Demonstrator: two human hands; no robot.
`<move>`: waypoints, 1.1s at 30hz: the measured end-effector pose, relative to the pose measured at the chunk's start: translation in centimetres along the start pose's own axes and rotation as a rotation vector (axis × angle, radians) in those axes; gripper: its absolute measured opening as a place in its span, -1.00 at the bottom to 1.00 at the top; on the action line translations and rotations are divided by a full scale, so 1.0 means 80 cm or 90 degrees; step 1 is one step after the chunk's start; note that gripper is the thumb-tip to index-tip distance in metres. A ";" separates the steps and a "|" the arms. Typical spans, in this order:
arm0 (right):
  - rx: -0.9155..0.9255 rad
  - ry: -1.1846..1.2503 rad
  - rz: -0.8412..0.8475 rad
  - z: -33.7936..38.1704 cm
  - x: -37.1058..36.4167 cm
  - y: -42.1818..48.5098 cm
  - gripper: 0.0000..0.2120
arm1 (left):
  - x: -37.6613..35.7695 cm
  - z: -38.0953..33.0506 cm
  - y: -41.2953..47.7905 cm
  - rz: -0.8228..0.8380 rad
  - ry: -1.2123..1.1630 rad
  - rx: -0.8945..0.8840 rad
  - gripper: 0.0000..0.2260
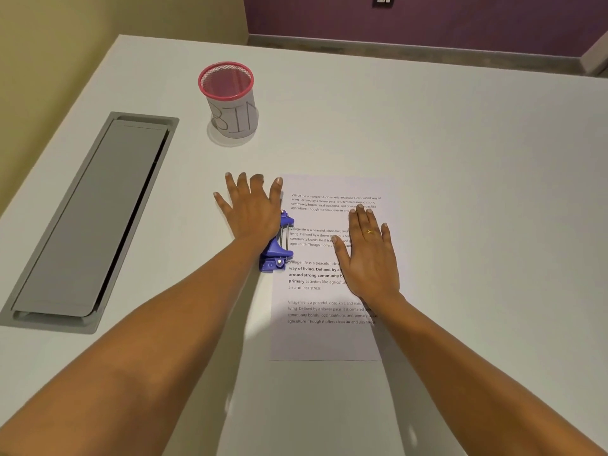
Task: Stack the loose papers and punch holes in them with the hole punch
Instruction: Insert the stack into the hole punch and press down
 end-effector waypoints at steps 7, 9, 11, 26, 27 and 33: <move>-0.004 -0.004 0.005 0.000 -0.001 0.000 -0.41 | 0.003 -0.003 -0.002 -0.013 0.006 -0.017 -0.53; -0.003 -0.005 0.005 0.000 -0.001 0.000 -0.41 | 0.003 0.000 -0.002 -0.022 0.015 -0.019 -0.54; -0.004 -0.004 0.005 0.000 -0.002 0.000 -0.41 | 0.002 0.001 -0.002 -0.028 0.020 -0.023 -0.55; -0.008 -0.012 0.006 -0.002 -0.004 0.000 -0.41 | -0.003 0.003 -0.002 -0.024 0.044 -0.028 -0.59; -0.007 -0.013 0.007 -0.003 -0.005 0.000 -0.41 | -0.003 0.003 -0.003 -0.026 0.044 -0.028 -0.59; -0.005 -0.018 0.007 -0.002 -0.004 0.001 -0.40 | -0.001 0.003 -0.003 -0.032 0.040 -0.026 -0.59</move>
Point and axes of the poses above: each hand's wrist, its own y-axis towards the middle knuckle, its own x-axis out of the back of the hand, z = x × y, the point moved 10 cm from there along y, towards the middle knuckle, and after that the axes turned 13 degrees about x, right-handed, at the moved point
